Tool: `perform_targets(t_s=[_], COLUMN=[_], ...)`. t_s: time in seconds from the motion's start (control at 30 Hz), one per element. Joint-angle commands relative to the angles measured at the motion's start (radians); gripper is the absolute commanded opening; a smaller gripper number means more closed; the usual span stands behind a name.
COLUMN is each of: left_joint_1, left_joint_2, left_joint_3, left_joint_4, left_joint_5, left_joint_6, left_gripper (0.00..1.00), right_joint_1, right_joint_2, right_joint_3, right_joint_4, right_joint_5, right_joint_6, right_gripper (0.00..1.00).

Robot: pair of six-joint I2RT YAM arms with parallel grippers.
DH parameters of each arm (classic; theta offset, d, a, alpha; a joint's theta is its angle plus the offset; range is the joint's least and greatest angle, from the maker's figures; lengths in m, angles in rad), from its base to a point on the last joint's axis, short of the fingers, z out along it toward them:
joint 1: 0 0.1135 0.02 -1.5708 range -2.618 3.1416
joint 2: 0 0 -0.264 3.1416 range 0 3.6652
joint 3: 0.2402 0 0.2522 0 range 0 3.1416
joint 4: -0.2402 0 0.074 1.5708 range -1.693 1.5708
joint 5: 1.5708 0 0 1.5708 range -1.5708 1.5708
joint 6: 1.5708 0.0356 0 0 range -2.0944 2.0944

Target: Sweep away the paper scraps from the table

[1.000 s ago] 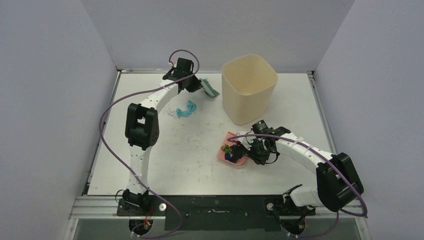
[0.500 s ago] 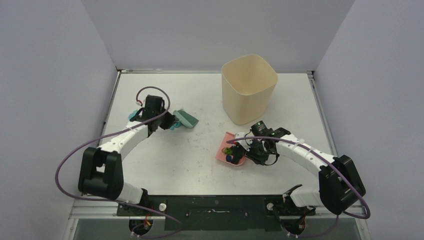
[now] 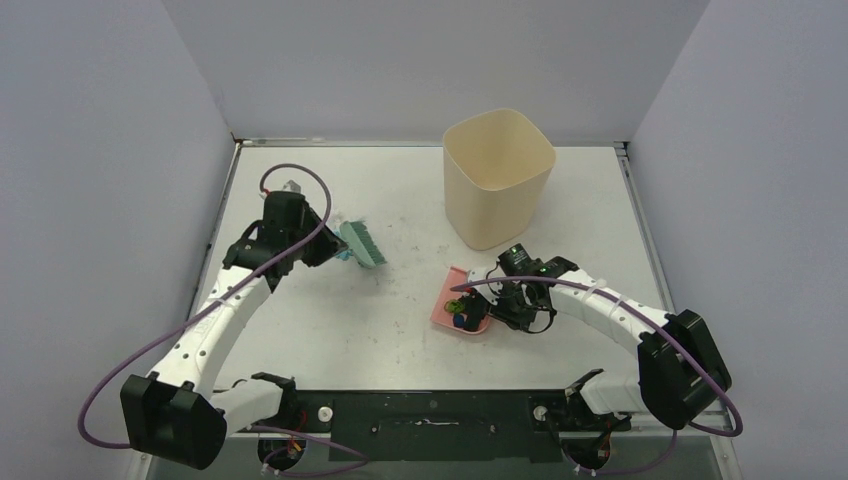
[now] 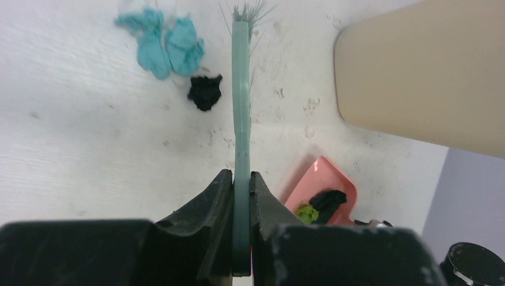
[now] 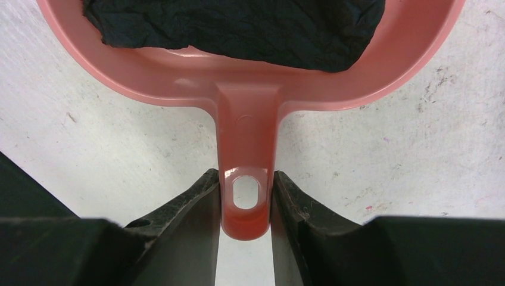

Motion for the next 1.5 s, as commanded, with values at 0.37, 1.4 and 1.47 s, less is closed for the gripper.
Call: perform_targets(t_s=[0.37, 1.4, 1.47], left_joint_1=[-0.146, -0.314, -0.348], left_joint_2=[0.477, 0.778, 0.768], left_joint_3=[0.67, 0.784, 0.774], left_joint_4=[-0.498, -0.527, -0.527], left_joint_5=[-0.548, -0.328, -0.303], left_joint_6=[0.536, 0.608, 0.596], left_gripper=[0.0, 0.0, 0.0], right_joint_1=[0.053, 0.062, 0.062], right_joint_2=[0.058, 0.001, 0.001], right_joint_3=[0.094, -0.002, 0.016], right_joint_4=[-0.083, 0.018, -0.005], right_joint_5=[0.054, 0.057, 0.062], right_joint_6=[0.034, 0.013, 0.014], right_gripper=[0.05, 0.17, 0.14])
